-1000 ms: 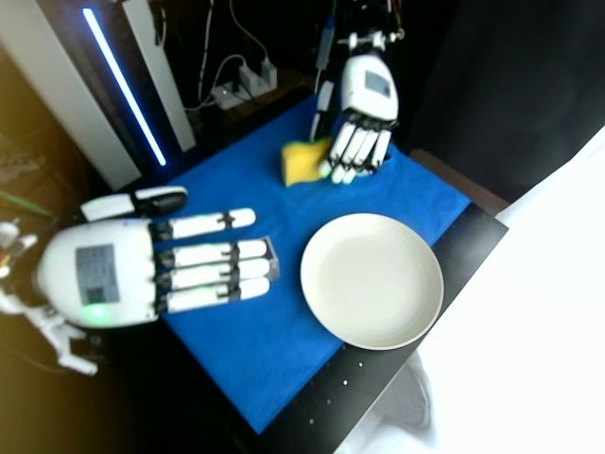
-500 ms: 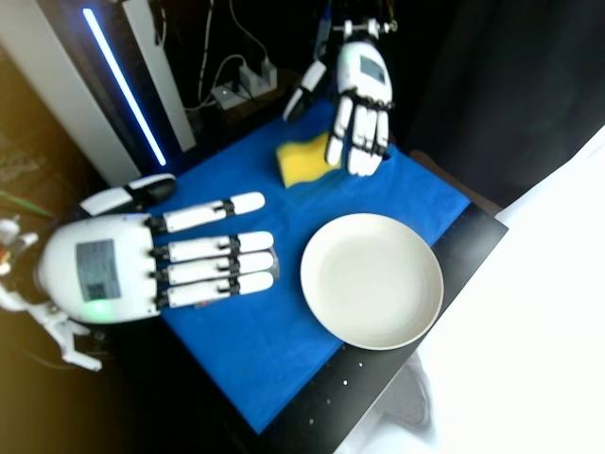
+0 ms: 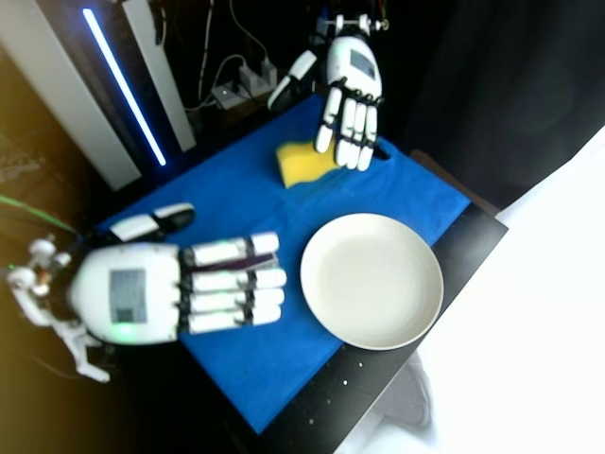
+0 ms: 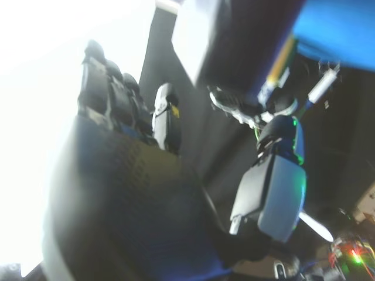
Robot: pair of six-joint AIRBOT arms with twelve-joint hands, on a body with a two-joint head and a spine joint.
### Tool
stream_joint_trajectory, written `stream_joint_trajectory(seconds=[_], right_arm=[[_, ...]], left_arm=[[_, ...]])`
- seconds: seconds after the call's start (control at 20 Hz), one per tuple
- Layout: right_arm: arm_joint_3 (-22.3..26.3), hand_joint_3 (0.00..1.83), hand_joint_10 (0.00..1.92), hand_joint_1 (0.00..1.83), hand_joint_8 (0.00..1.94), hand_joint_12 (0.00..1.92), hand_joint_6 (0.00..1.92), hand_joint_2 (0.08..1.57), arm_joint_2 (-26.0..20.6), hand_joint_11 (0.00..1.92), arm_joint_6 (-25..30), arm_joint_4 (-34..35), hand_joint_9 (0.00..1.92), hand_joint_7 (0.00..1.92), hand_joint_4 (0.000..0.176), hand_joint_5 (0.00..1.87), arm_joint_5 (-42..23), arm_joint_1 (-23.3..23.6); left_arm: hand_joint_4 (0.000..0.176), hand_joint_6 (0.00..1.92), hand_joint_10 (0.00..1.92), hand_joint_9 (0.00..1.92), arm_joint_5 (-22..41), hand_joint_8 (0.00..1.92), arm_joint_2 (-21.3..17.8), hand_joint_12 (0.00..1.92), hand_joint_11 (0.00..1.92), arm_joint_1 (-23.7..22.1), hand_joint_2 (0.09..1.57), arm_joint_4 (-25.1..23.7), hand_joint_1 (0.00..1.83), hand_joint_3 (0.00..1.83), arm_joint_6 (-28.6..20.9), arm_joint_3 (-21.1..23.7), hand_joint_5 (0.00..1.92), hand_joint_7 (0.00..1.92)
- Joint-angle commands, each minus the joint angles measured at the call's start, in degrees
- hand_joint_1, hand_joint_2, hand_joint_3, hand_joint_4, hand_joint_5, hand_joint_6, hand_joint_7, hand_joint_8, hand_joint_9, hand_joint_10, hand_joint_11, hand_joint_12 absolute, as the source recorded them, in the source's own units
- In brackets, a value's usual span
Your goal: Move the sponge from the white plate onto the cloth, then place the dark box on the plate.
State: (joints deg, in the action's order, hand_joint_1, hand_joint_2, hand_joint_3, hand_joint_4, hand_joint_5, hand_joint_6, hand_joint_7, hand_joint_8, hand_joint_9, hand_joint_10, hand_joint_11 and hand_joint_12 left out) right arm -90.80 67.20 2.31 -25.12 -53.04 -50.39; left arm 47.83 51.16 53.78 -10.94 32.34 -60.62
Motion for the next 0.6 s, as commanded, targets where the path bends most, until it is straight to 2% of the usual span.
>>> stream_joint_trajectory(seconds=[0.0, 0.05, 0.1, 0.15, 0.2, 0.25, 0.3, 0.35, 0.4, 0.45, 0.5, 0.55], right_arm=[[-0.5, 0.0, 0.01, 0.74, 0.01, 0.11, 0.0, 0.86, 0.1, 0.13, 0.1, 3.2, 0.03, 0.06, 0.087, 0.36, -4.2, 0.6], [-0.6, 0.0, 0.01, 0.73, 0.0, 0.12, 0.0, 0.86, 0.2, 0.13, -0.2, 3.2, 0.03, 0.06, 0.091, 0.36, -3.7, 0.6], [-0.7, 0.01, 0.0, 0.66, 0.0, 0.35, 0.0, 0.85, 0.2, 0.08, -0.8, 3.2, 0.07, 0.07, 0.107, 0.34, -2.7, 0.6], [-0.8, 0.0, 0.01, 0.66, 0.0, 0.68, 0.0, 0.83, 0.3, 0.0, -1.0, 3.2, 0.12, 0.12, 0.115, 0.37, -2.2, 0.6], [-0.9, 0.0, 0.01, 0.66, 0.0, 0.68, 0.0, 0.83, 0.4, 0.0, -1.1, 3.2, 0.12, 0.12, 0.115, 0.37, -1.8, 0.6], [-0.9, 0.0, 0.02, 0.67, 0.01, 0.81, 0.0, 0.83, 0.4, 0.0, -1.2, 3.2, 0.2, 0.16, 0.132, 0.36, -1.6, 0.6], [-0.9, 0.0, 0.02, 0.67, 0.01, 0.81, 0.0, 0.83, 0.5, 0.0, -1.3, 3.2, 0.2, 0.16, 0.132, 0.36, -1.5, 0.6], [-0.9, 0.0, 0.02, 0.75, 0.01, 0.88, 0.0, 0.86, 0.6, 0.0, -1.5, 3.2, 0.3, 0.26, 0.113, 0.38, -1.3, 0.6], [-0.9, 0.0, 0.02, 0.75, 0.01, 0.88, 0.0, 0.86, 0.7, 0.0, -1.6, 3.2, 0.3, 0.26, 0.113, 0.38, -1.1, 0.6], [-0.9, 0.0, 0.03, 0.79, 0.0, 1.07, 0.0, 0.87, 0.8, 0.0, -1.7, 3.2, 0.41, 0.34, 0.104, 0.39, -1.1, 0.6], [-0.9, 0.0, 0.09, 0.83, 0.02, 1.28, 0.0, 0.88, 0.8, 0.1, -1.8, 3.2, 0.56, 0.46, 0.071, 0.42, -1.1, 0.6], [-0.9, 0.0, 0.45, 0.89, 0.01, 1.48, 0.01, 0.9, 0.9, 0.26, -1.9, 3.1, 0.63, 0.63, 0.017, 0.51, -1.0, 0.6]], left_arm=[[0.174, 0.0, 0.01, 0.22, 6.6, 0.0, -0.2, 0.33, 0.0, -0.2, 0.83, 1.5, 0.65, 0.0, -0.2, 0.3, 0.07, 0.19], [0.169, 0.0, 0.01, 0.24, 6.7, 0.0, -0.1, 0.39, 0.0, 0.0, 0.83, 1.6, 0.64, 0.0, -0.3, 0.4, 0.08, 0.2], [0.172, 0.0, 0.01, 0.26, 6.8, 0.0, -0.1, 0.52, 0.0, 0.2, 0.82, 1.9, 0.62, 0.0, -0.3, 0.4, 0.09, 0.21], [0.161, 0.0, 0.02, 0.31, 7.0, 0.0, 0.0, 0.83, 0.0, 0.4, 0.81, 2.0, 0.65, 0.0, -0.3, 0.4, 0.12, 0.24], [0.161, 0.0, 0.02, 0.31, 7.1, 0.0, 0.0, 0.83, 0.0, 0.6, 0.81, 2.2, 0.65, 0.0, -0.3, 0.4, 0.12, 0.24], [0.151, 0.0, 0.01, 0.35, 7.2, 0.0, 0.0, 1.06, 0.0, 0.7, 0.8, 2.3, 0.68, 0.0, -0.3, 0.5, 0.17, 0.28], [0.151, 0.0, 0.01, 0.35, 7.3, 0.0, 0.0, 1.06, 0.0, 0.8, 0.8, 2.5, 0.68, 0.0, -0.3, 0.5, 0.17, 0.28], [0.141, 0.02, 0.01, 0.36, 7.6, 0.0, 0.0, 1.19, 0.0, 1.1, 0.81, 2.8, 0.69, 0.0, -0.3, 0.6, 0.17, 0.28], [0.141, 0.02, 0.01, 0.36, 7.8, 0.0, 0.0, 1.19, 0.0, 1.3, 0.81, 3.0, 0.69, 0.0, -0.4, 0.6, 0.17, 0.28], [0.133, 0.01, 0.0, 0.35, 8.0, 0.0, 0.0, 1.14, 0.0, 1.5, 0.81, 3.2, 0.72, 0.0, -0.4, 0.6, 0.18, 0.28], [0.133, 0.01, 0.0, 0.35, 8.1, 0.0, 0.0, 1.09, 0.0, 1.6, 0.81, 3.3, 0.71, 0.0, -0.4, 0.6, 0.19, 0.29], [0.133, 0.0, 0.0, 0.34, 8.2, 0.0, 0.0, 1.06, 0.0, 1.6, 0.81, 3.5, 0.72, 0.0, -0.4, 0.6, 0.2, 0.28]])
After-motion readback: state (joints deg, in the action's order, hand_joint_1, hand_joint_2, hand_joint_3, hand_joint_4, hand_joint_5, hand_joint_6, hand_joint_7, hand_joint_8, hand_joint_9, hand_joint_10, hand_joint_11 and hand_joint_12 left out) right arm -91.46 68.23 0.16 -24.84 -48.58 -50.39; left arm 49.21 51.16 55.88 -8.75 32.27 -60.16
